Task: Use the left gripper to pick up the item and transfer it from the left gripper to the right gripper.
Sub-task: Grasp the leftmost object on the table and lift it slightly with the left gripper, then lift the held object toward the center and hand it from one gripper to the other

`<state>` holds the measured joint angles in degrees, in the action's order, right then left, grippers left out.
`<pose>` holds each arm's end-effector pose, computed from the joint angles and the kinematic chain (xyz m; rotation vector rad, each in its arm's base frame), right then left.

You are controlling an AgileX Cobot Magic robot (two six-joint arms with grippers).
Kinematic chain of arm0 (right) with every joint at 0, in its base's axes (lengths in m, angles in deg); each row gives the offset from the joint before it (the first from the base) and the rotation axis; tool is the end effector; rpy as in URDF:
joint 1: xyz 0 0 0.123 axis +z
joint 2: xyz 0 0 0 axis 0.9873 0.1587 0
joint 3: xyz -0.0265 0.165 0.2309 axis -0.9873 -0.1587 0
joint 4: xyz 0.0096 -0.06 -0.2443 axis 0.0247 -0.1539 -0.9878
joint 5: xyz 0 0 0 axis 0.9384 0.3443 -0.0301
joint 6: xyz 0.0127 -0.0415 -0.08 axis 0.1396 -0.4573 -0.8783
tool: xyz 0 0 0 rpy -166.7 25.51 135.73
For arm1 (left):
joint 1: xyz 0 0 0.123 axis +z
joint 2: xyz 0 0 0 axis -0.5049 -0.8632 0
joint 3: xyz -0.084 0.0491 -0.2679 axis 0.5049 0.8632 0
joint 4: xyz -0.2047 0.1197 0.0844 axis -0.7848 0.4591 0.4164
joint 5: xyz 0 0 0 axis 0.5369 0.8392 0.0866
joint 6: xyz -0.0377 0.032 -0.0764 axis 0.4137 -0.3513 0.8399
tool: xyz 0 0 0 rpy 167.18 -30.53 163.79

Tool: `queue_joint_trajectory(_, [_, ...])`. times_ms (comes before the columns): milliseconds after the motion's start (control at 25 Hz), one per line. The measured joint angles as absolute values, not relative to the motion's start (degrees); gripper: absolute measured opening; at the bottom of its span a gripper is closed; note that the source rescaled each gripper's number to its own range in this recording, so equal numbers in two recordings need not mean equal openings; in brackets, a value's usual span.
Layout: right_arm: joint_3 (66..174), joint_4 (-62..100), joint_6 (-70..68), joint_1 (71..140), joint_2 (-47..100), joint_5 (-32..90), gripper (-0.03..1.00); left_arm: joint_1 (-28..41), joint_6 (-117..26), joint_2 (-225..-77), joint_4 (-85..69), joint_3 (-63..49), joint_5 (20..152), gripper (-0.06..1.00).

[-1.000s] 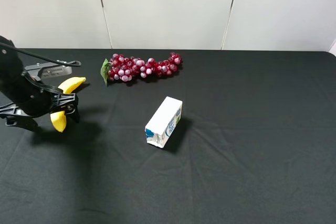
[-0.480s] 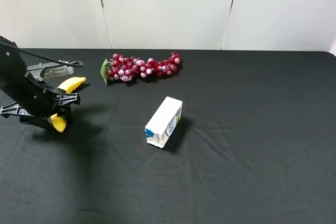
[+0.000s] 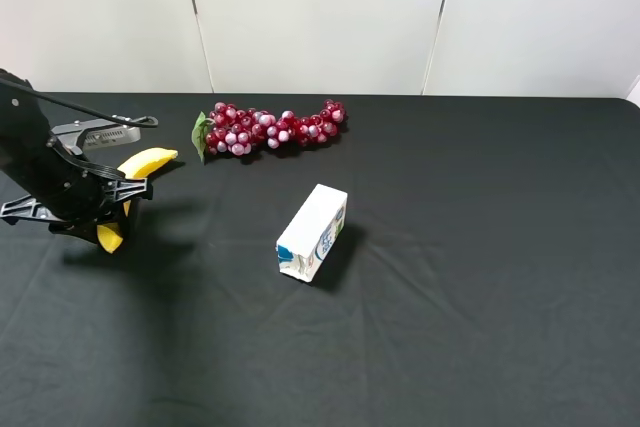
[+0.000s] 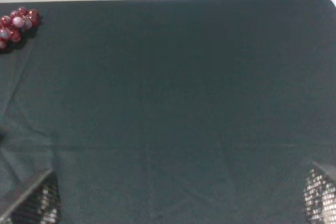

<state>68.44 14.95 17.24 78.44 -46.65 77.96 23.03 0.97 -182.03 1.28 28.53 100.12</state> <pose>-0.0040 0.0053 0.2813 -0.0442 1.9908 -0.0037 0.2918 -0.0395 0.1070 -0.2217 2.8460 -0.1185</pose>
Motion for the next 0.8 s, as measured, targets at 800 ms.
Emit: queue_joint_trajectory(800, [68.44, 14.95, 17.24, 78.44, -46.65, 77.96, 1.0, 23.03, -10.23, -166.37, 1.28, 28.53, 116.73, 0.0])
